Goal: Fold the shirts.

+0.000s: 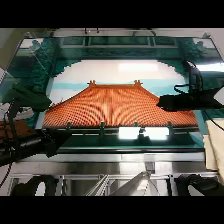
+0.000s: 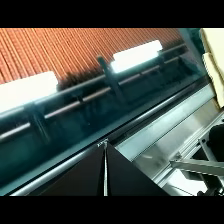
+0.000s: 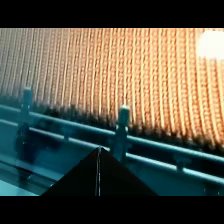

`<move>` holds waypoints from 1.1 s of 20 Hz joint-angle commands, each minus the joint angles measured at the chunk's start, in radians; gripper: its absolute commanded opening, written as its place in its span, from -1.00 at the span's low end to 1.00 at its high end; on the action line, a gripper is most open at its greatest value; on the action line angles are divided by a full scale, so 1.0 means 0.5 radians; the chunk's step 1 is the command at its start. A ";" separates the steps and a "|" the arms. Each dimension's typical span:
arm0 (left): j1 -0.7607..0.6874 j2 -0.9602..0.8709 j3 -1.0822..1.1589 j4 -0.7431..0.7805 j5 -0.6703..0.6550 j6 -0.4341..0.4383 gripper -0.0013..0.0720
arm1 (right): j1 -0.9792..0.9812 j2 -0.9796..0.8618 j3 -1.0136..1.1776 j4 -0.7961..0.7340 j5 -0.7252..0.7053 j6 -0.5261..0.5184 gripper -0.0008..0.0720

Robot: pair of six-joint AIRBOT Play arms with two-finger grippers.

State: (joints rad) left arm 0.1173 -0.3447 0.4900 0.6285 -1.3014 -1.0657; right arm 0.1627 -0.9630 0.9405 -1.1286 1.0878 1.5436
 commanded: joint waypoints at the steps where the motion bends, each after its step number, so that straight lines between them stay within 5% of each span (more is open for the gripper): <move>1: -0.001 0.002 0.000 0.000 0.000 -0.003 -0.91 | 0.002 0.002 -0.001 0.000 0.001 0.001 -0.91; 5: -0.001 0.002 0.000 0.000 0.013 -0.002 -0.92 | 0.002 0.002 -0.001 0.002 0.000 0.001 -0.91; 10: 0.004 0.002 0.007 0.186 0.584 -0.147 -0.97 | 0.002 0.001 -0.001 0.002 -0.014 0.001 -0.91; 13: 0.004 -0.169 0.262 1.075 1.029 -0.359 -0.96 | 0.002 -0.003 -0.001 0.016 -0.055 0.000 -0.91; 16: 0.014 -0.606 0.645 1.870 1.083 -0.462 -0.88 | 0.002 -0.021 -0.001 0.016 -0.121 0.002 -0.91; 17: 0.052 -0.780 0.764 1.978 1.082 -0.468 -0.38 | 0.002 -0.037 -0.001 0.016 -0.140 0.002 -0.90; 19: 0.226 -1.173 1.011 1.996 1.028 -0.495 1.00 | 0.002 -0.069 -0.001 0.015 -0.140 0.002 -0.88; 20: 0.320 -1.361 1.131 1.991 0.947 -0.514 1.00 | 0.002 -0.085 -0.001 0.015 -0.140 0.001 -0.65; 21: 0.425 -1.563 1.268 1.992 0.819 -0.515 1.00 | 0.002 -0.103 -0.001 0.014 -0.140 0.001 -0.01; 22: 0.522 -1.756 1.405 1.992 0.694 -0.514 1.00 | 0.002 -0.123 -0.001 0.016 -0.140 0.002 0.40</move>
State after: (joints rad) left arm 0.2672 -0.9741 1.0199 1.5345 -0.8452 -1.3018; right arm 0.1627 -1.0027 0.9405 -1.1206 1.0252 1.5436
